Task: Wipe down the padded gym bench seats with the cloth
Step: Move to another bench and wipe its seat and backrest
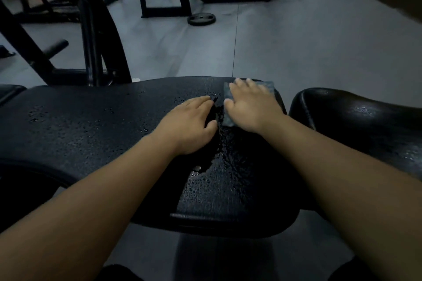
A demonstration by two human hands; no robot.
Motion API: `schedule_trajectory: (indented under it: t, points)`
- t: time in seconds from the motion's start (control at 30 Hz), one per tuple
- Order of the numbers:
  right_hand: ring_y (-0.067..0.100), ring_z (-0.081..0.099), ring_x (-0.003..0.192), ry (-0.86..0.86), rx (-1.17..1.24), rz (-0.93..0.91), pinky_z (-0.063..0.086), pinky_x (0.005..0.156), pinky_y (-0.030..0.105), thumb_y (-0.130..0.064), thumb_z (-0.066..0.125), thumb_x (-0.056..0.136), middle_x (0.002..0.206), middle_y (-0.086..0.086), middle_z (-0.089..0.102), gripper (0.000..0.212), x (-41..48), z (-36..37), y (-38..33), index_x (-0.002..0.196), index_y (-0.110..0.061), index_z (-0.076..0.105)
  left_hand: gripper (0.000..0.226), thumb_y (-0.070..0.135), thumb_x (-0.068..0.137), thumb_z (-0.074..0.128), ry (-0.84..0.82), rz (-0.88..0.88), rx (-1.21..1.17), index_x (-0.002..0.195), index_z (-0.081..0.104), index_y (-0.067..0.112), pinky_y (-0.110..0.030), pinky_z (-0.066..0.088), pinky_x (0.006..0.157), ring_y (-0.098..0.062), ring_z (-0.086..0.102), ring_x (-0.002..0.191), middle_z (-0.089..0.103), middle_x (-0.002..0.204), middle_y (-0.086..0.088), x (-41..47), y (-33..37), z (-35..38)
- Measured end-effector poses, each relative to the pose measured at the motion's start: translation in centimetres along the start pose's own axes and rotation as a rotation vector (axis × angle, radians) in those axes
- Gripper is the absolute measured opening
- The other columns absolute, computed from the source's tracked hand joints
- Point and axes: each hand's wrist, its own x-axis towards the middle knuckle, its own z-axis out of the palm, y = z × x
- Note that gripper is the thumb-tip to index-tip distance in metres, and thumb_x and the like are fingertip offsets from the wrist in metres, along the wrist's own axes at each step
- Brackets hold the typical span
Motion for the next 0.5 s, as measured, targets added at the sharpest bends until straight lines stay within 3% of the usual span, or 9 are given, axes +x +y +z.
schedule_trajectory:
  t: [0.13,0.27,0.37,0.43,0.5]
  points:
    - [0.018,0.010,0.153,-0.043,0.063,-0.289,0.008,0.124,0.039,-0.051,0.024,0.099,0.167,-0.003,0.013,0.066,-5.3,-0.9,1.0,0.159,-0.023,0.022,0.074,0.054,0.088,0.021,0.079,-0.056,0.023,0.152,0.034,0.020,-0.045,0.020,0.121,-0.020,0.024,0.149,0.030,0.161,-0.001,1.3,-1.1,0.6]
    - [0.021,0.021,0.151,-0.008,0.028,-0.134,0.018,0.122,0.043,-0.049,0.030,0.100,0.165,-0.001,0.024,0.061,-1.3,-1.2,3.7,0.156,-0.024,0.029,0.072,0.053,0.091,0.018,0.062,-0.049,0.006,0.155,0.028,0.021,-0.048,0.015,0.122,-0.019,0.017,0.151,0.024,0.163,0.001,1.2,-1.1,1.0]
    - [0.027,0.022,0.150,0.013,-0.023,-0.002,0.019,0.121,0.048,-0.044,0.027,0.101,0.164,0.005,0.026,0.059,2.8,-0.1,1.3,0.154,-0.020,0.030,0.072,0.053,0.090,0.020,0.069,-0.051,-0.006,0.154,0.029,0.021,-0.048,0.015,0.122,-0.019,0.017,0.151,0.024,0.163,0.001,1.6,-1.3,1.1]
    - [0.027,0.017,0.152,0.004,-0.003,-0.034,0.014,0.122,0.048,-0.045,0.025,0.101,0.165,0.004,0.021,0.059,2.4,0.1,-0.6,0.155,-0.021,0.027,0.073,0.054,0.089,0.020,0.086,-0.044,-0.015,0.153,0.032,0.021,-0.048,0.017,0.121,-0.019,0.020,0.150,0.027,0.161,0.001,1.6,-1.4,1.3]
    - [0.023,0.012,0.153,-0.019,0.015,-0.186,0.009,0.124,0.044,-0.048,0.023,0.101,0.167,0.000,0.016,0.061,-0.6,-0.2,-0.9,0.157,-0.024,0.024,0.076,0.056,0.086,0.017,0.101,-0.039,-0.021,0.151,0.034,0.021,-0.048,0.019,0.121,-0.019,0.022,0.149,0.030,0.160,0.001,1.6,-1.6,1.4]
